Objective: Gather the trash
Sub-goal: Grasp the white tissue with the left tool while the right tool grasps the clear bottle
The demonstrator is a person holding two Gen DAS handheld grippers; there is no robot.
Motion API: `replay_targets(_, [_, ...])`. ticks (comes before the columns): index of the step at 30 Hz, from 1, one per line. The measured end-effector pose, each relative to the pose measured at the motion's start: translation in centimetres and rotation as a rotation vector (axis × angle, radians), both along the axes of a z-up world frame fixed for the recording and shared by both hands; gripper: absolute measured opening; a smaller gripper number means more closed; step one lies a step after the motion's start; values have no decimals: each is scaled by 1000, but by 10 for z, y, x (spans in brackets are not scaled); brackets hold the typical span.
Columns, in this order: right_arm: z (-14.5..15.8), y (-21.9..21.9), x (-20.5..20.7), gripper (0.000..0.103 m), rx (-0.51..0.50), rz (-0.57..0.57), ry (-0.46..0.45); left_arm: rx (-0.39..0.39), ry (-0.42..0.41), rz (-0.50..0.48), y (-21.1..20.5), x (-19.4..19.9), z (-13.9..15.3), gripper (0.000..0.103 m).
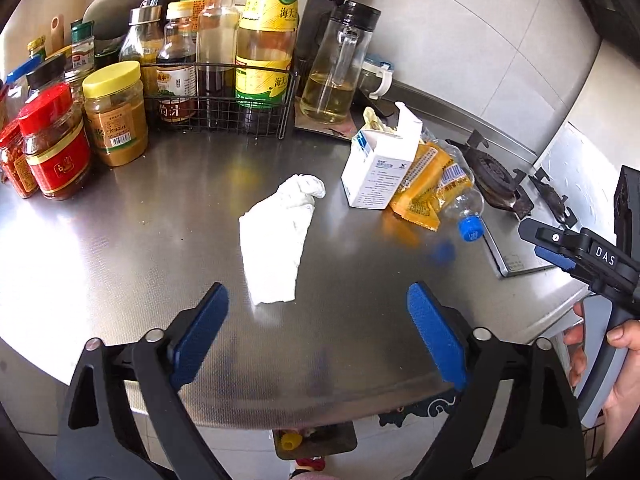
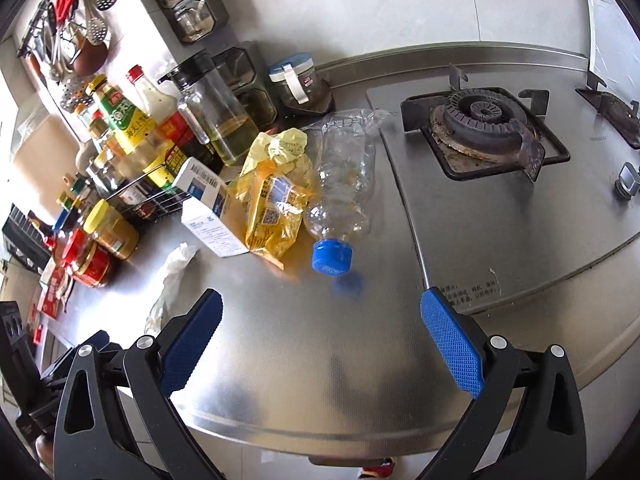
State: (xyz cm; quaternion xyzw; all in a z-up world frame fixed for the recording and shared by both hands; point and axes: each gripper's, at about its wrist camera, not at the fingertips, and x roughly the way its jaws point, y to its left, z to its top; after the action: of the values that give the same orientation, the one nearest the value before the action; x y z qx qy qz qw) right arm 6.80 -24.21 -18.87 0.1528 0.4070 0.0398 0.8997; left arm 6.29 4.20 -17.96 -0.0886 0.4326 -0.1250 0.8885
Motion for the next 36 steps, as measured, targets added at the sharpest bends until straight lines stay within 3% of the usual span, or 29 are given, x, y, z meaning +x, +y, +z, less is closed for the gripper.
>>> replay_targets(10, [-22, -6, 49, 99, 26, -18, 39, 26, 54, 53, 10, 39, -29, 75])
replay_targets(12, [-24, -3, 54, 94, 7, -3, 50, 23, 60, 53, 10, 44, -32, 70])
replay_targets(14, [-28, 0, 58, 79, -2, 16, 69, 14, 67, 54, 9, 48, -35, 67])
replay_targets(17, [-36, 4, 62, 74, -37, 39, 92, 14, 76, 51, 6, 53, -39, 63])
replay_targets(23, [-45, 7, 66, 51, -39, 64, 114, 20, 94, 51, 4, 60, -46, 44])
replay_targets(26, [-46, 7, 64, 33, -42, 72, 112, 16, 104, 47, 3, 61, -47, 24])
replay_targets(27, [-46, 7, 63, 33, -42, 74, 107, 18, 108, 47, 2, 62, -48, 14])
replay_targets(29, [-45, 7, 61, 33, -42, 77, 102, 16, 113, 52, 3, 61, -49, 6])
replay_targets(36, [-27, 2, 38, 33, -54, 63, 41, 5, 70, 59, 3, 49, -36, 2])
